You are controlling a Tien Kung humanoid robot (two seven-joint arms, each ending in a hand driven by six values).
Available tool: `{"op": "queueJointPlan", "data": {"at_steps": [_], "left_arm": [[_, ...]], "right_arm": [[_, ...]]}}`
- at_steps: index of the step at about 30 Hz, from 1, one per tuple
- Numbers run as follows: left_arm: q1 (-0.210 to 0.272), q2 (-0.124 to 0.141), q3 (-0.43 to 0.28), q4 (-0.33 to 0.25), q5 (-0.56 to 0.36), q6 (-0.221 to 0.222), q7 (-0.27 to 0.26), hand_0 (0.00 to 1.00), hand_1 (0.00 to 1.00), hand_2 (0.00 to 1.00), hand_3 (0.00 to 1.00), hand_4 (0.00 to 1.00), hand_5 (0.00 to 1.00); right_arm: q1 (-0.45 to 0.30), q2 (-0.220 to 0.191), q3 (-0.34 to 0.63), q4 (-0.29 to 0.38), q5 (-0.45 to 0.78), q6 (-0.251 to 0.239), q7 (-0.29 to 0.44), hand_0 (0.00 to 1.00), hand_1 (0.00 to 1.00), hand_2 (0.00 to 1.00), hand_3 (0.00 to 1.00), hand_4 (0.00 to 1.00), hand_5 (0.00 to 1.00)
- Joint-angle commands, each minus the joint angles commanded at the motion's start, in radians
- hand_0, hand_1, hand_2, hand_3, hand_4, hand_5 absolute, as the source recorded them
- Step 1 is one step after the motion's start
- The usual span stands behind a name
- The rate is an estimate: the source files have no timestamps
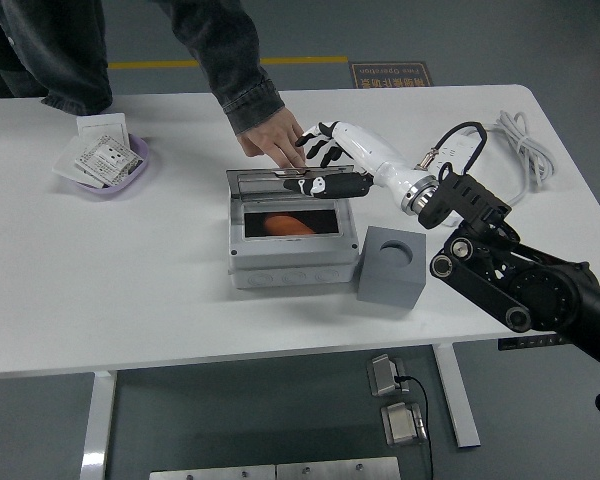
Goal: Pick up the cylinder from the cube,place it in the box,flap close box
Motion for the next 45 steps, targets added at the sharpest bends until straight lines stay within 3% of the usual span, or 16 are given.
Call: {"op": "queueJointPlan", "data": {"at_steps": [10,20,26,32,37,45], "left_arm": [[0.003,0.001,0.002,0.000,-0.006,0.002,-0.003,0.640,0.698,0.673,0.698,0.776,0.522],[0.001,-0.001,0.006,0.000,-0.010,0.001,-0.004,0.640,0.698,0.673,0.697,0.775,0.523],[0.009,-0.001,-0.006,0.000,0.001,-0.001,-0.001,0.640,0.698,0.673,0.697,0.775,0.522],[0.022,0.000,-0.026,0.000,0.017,-0.002,0.001,0.640,0.698,0.673,0.697,0.775,0.522],[0.028,-0.001,-0.030,0.000,0.017,-0.001,-0.001,0.641,0.698,0.673,0.697,0.775,0.522],[0.033,-0.003,-0.025,0.000,0.003,-0.002,-0.001,0.641,0.698,0.673,0.697,0.775,0.522]], "right_arm": [[-0.097,-0.040,-0.016,0.091,0.027,-0.013,0.009,0.491,0.484,0.616,0.707,0.933,0.610],[-0.144,-0.053,0.055,0.108,-0.004,-0.007,0.002,0.464,0.480,0.619,0.708,0.926,0.608],[-0.254,-0.049,0.211,0.155,-0.101,-0.005,-0.011,0.460,0.475,0.618,0.708,0.925,0.603],[-0.394,-0.004,0.414,0.230,-0.123,-0.051,0.028,0.443,0.472,0.617,0.708,0.917,0.595],[-0.516,0.056,0.600,0.243,-0.030,-0.105,0.107,0.457,0.470,0.615,0.708,0.915,0.600],[-0.639,0.104,0.834,0.210,0.184,-0.109,0.223,0.469,0.471,0.610,0.706,0.919,0.610]]}}
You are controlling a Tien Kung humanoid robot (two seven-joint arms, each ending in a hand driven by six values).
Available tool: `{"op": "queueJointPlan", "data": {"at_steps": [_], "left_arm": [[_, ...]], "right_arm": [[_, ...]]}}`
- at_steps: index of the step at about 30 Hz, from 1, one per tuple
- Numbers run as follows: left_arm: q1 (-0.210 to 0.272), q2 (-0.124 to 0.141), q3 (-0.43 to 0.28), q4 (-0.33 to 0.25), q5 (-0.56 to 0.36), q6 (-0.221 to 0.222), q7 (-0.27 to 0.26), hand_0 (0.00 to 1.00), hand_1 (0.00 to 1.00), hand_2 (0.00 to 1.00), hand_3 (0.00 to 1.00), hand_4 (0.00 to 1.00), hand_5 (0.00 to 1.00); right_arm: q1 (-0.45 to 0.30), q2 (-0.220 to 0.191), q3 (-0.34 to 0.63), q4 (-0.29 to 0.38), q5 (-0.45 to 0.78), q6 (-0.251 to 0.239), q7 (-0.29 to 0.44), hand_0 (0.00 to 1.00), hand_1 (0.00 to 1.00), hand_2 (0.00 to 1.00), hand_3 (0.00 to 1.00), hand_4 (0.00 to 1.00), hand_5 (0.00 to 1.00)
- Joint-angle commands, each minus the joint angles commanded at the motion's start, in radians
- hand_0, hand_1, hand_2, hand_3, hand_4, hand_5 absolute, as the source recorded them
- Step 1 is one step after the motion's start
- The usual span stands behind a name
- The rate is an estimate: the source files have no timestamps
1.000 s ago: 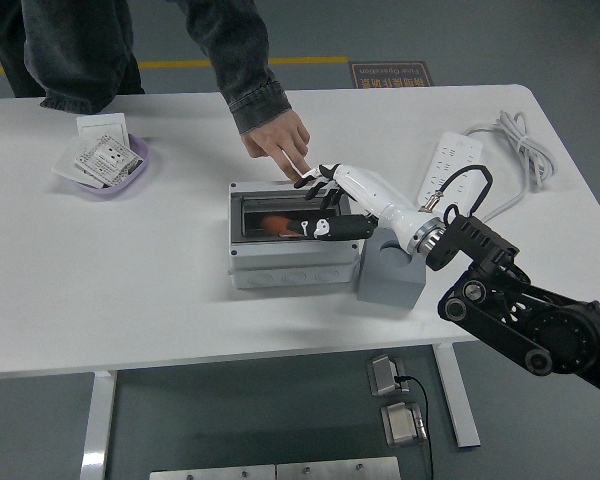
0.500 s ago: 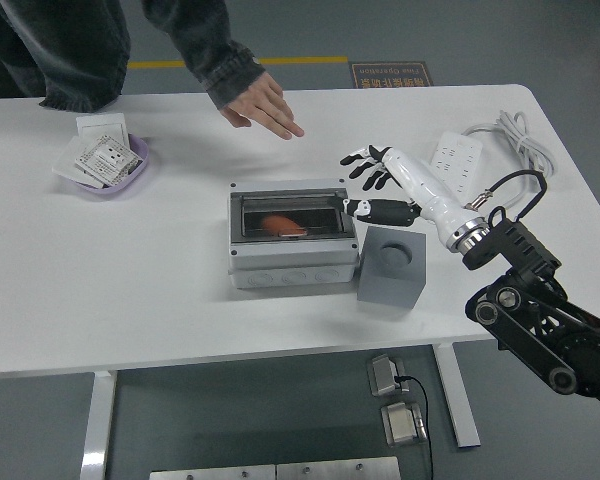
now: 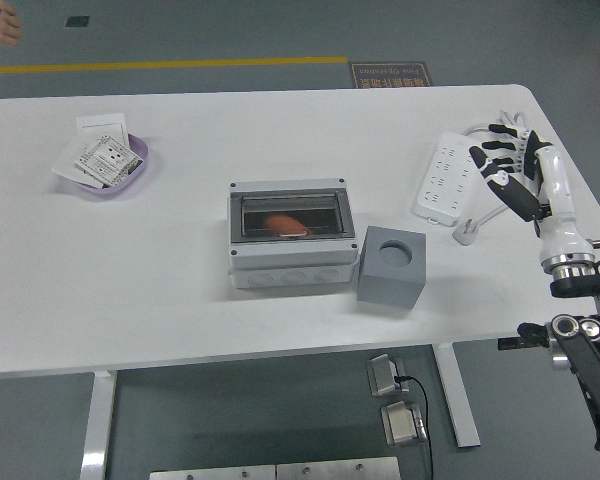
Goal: Pick up the cylinder from the cube,place it in the box,flap close box
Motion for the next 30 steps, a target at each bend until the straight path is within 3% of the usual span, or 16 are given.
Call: {"op": "queueJointPlan", "data": {"at_steps": [7,8,9,13,14,30], "left_arm": [[0.007,0.000,-0.001,0.000,0.000,-0.003,0.000,0.642,0.697,0.673,0.698,0.774,0.522],[0.007,0.001,-0.001,0.000,0.000,-0.003,0.000,0.642,0.698,0.673,0.698,0.774,0.522],[0.007,0.001,-0.001,0.000,0.000,-0.004,0.000,0.642,0.698,0.673,0.698,0.774,0.522],[0.004,0.008,-0.002,0.000,0.001,-0.005,-0.001,0.642,0.698,0.673,0.698,0.774,0.522],[0.001,0.011,-0.002,0.000,0.002,-0.005,-0.001,0.642,0.698,0.673,0.698,0.774,0.523],[-0.014,0.032,0.005,0.000,0.033,-0.016,-0.005,0.644,0.696,0.674,0.699,0.775,0.522]], "right_arm": [[-0.006,0.002,0.153,-0.005,0.119,0.004,0.019,0.509,0.513,0.621,0.706,0.917,0.611],[-0.007,0.000,0.164,-0.003,0.124,0.004,0.019,0.637,0.604,0.651,0.721,0.923,0.618],[-0.008,-0.002,0.171,-0.002,0.127,0.004,0.020,0.637,0.604,0.651,0.721,0.923,0.618],[-0.010,-0.010,0.183,-0.001,0.136,0.004,0.020,0.637,0.604,0.651,0.721,0.923,0.618],[-0.009,-0.011,0.183,-0.003,0.138,0.004,0.020,0.682,0.617,0.655,0.719,0.926,0.616],[-0.022,-0.011,0.197,-0.002,0.150,0.003,0.026,0.690,0.619,0.656,0.718,0.929,0.623]]}}
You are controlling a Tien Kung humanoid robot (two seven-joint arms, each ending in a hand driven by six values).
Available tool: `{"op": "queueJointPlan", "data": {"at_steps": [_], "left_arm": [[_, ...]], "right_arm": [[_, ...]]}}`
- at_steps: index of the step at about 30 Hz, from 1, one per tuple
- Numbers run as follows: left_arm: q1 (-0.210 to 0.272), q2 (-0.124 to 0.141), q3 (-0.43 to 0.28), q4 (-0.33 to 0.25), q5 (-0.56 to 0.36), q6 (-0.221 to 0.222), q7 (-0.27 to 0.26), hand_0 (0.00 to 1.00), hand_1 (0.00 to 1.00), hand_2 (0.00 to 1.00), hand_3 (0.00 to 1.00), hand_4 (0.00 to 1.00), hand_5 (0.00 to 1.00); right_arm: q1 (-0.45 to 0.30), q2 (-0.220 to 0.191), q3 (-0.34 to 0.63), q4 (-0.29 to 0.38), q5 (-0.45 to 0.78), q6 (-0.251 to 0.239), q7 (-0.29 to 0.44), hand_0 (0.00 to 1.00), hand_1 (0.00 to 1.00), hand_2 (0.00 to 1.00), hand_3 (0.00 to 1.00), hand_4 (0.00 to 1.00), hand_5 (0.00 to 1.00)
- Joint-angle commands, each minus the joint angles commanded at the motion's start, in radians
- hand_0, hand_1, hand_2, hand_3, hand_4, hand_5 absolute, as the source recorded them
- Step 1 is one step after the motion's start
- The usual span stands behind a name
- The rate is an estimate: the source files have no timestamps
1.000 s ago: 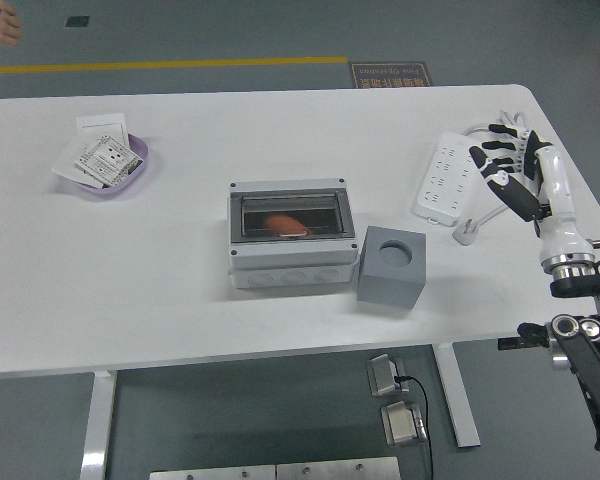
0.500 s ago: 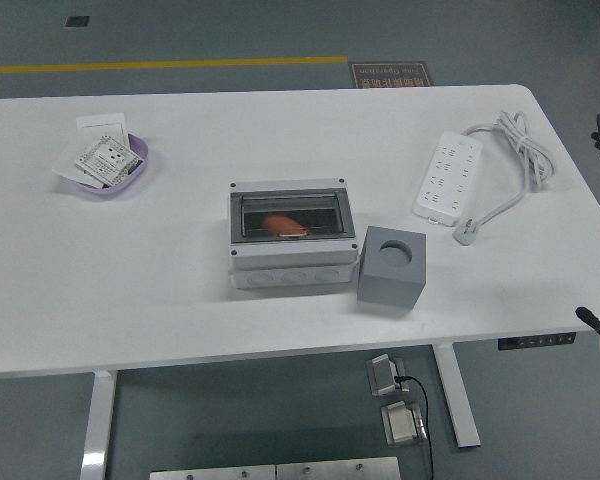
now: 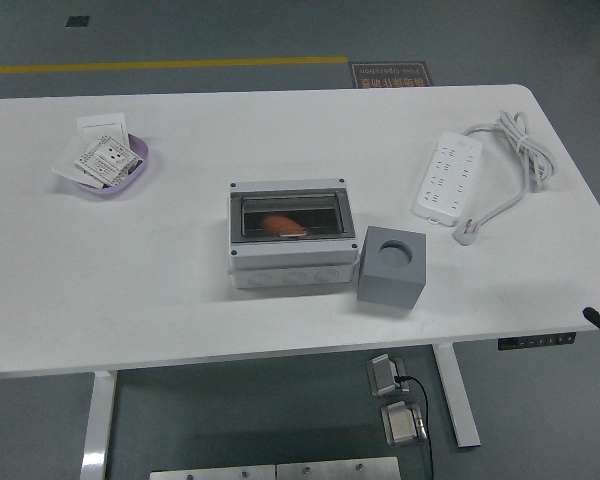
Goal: Pick up the cylinder from the cube,place it in the box,flap close box
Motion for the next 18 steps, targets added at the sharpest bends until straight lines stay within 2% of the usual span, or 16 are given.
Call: {"op": "queueJointPlan", "data": {"at_steps": [13,18], "left_arm": [[0.004,0.013,-0.004,0.000,0.014,-0.005,0.003,0.646,0.696,0.674,0.702,0.775,0.523],[0.015,0.005,0.001,0.000,0.000,-0.004,0.006,0.647,0.696,0.674,0.702,0.775,0.523]], "right_arm": [[-0.004,-0.002,-0.002,-0.001,-0.014,0.007,-0.003,0.694,0.616,0.652,0.722,0.941,0.638],[-0.014,0.010,0.001,-0.001,-0.015,0.009,-0.002,0.699,0.614,0.652,0.720,0.940,0.635]]}}
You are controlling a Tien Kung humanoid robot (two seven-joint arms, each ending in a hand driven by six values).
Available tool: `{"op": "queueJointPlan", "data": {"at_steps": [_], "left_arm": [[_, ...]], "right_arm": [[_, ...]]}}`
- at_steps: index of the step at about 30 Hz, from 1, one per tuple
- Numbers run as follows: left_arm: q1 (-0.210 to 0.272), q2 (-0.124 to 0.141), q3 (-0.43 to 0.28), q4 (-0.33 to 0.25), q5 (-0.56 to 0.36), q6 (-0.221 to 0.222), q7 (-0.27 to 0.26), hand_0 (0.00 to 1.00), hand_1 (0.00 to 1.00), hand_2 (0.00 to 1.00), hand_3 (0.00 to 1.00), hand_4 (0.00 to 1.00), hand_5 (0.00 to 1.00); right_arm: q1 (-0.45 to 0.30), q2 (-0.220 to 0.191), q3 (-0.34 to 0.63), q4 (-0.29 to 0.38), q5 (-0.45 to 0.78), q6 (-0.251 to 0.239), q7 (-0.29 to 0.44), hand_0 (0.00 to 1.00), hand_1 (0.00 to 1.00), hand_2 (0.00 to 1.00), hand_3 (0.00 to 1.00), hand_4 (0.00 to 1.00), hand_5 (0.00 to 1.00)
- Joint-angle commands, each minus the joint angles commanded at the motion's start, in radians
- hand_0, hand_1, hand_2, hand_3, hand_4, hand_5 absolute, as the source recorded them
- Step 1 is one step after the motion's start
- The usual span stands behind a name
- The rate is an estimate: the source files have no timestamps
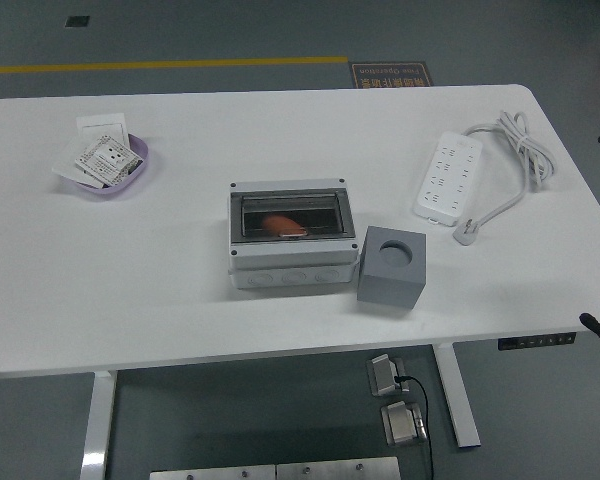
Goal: Pick up the cylinder from the cube,place it in the box,flap close box
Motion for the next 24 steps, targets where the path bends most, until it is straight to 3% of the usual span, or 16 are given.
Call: {"op": "queueJointPlan", "data": {"at_steps": [24], "left_arm": [[0.007,-0.006,0.003,0.000,-0.019,0.002,0.003,0.649,0.695,0.674,0.704,0.776,0.526]], "right_arm": [[-0.009,0.010,0.001,0.003,-0.036,-0.007,-0.012,0.702,0.610,0.654,0.721,0.939,0.614]]}}
